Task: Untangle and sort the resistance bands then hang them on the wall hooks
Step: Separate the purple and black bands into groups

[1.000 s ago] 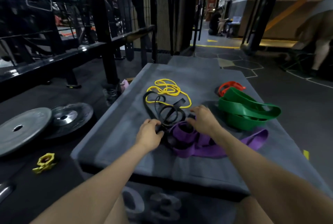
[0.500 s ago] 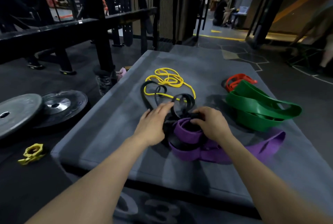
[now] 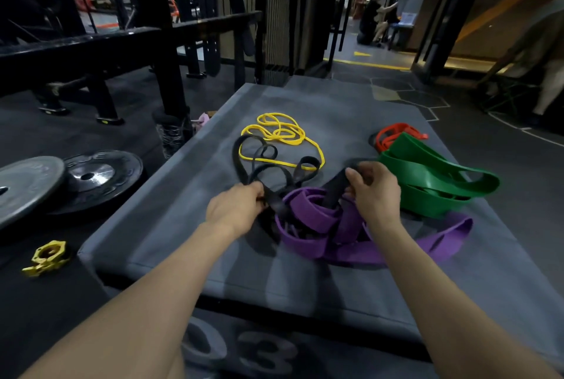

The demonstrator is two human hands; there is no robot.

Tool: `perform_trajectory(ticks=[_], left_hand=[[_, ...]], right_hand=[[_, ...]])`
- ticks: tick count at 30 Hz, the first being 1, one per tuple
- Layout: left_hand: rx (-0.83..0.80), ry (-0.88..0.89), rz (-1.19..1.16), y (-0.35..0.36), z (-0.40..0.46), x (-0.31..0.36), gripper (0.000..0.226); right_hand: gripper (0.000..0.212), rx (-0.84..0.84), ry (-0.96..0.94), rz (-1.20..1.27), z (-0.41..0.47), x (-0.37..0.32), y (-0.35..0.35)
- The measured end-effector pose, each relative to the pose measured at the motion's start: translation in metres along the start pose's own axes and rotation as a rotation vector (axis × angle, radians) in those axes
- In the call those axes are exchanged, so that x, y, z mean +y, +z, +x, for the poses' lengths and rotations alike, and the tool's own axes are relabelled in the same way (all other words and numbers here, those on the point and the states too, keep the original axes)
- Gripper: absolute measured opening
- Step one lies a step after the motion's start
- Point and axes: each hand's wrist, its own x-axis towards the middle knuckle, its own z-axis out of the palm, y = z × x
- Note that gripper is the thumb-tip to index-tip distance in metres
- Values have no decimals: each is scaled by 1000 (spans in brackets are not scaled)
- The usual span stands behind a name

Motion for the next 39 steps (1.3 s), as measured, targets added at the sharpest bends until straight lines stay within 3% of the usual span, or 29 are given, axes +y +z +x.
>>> perform_trajectory(ticks=[4, 8, 10, 12, 13, 16, 18, 21, 23, 24, 26, 29, 32, 36, 39], left_hand=[[253, -99, -285, -4, 2, -12, 19], [449, -143, -606, -10, 7, -21, 17], [517, -228, -764, -17, 6, -19, 19], [530, -352, -946, -20, 7, -18, 15], [519, -403, -1041, -21, 8, -19, 12], [482, -505, -1235, -19, 12, -24, 14], [418, -482, -1106, -19, 8, -24, 10], [229, -446, -592, -14, 2, -23, 43], [259, -387, -290, -16, -7, -16, 65], [331, -289, -248, -18, -10, -12, 68], [431, -16, -377, -18, -13, 0, 65], [377, 255, -586, -17, -20, 25, 66], [209, 372, -573, -14, -22, 43, 75], [-183, 484, -510, -5, -24, 56, 92], [-224, 480, -561, -1, -22, 62, 92]], right_hand=[[15, -64, -103, -24, -5, -9, 4], [29, -578, -218, -227, -23, -17, -6], [68, -763, -273, -468, -31, -13, -10], [105, -775, -349, -687, -35, -6, -9], [114, -734, -381, -765, -37, -3, -6], [116, -566, -458, -863, -42, 0, -2], [101, -488, -459, -904, -42, 5, -1], [57, -452, -459, -998, -43, 3, -3], [43, -437, -455, -1001, -44, 0, -7], [42, -437, -451, -998, -45, -3, -9], [45, -444, -452, -1018, -48, -5, -16], [48, -406, -453, -1051, -52, -9, -27], [47, -305, -441, -1037, -52, -9, -39], [47, -197, -439, -977, -48, -3, -54], [50, -496, -537, -780, -47, 5, -59]])
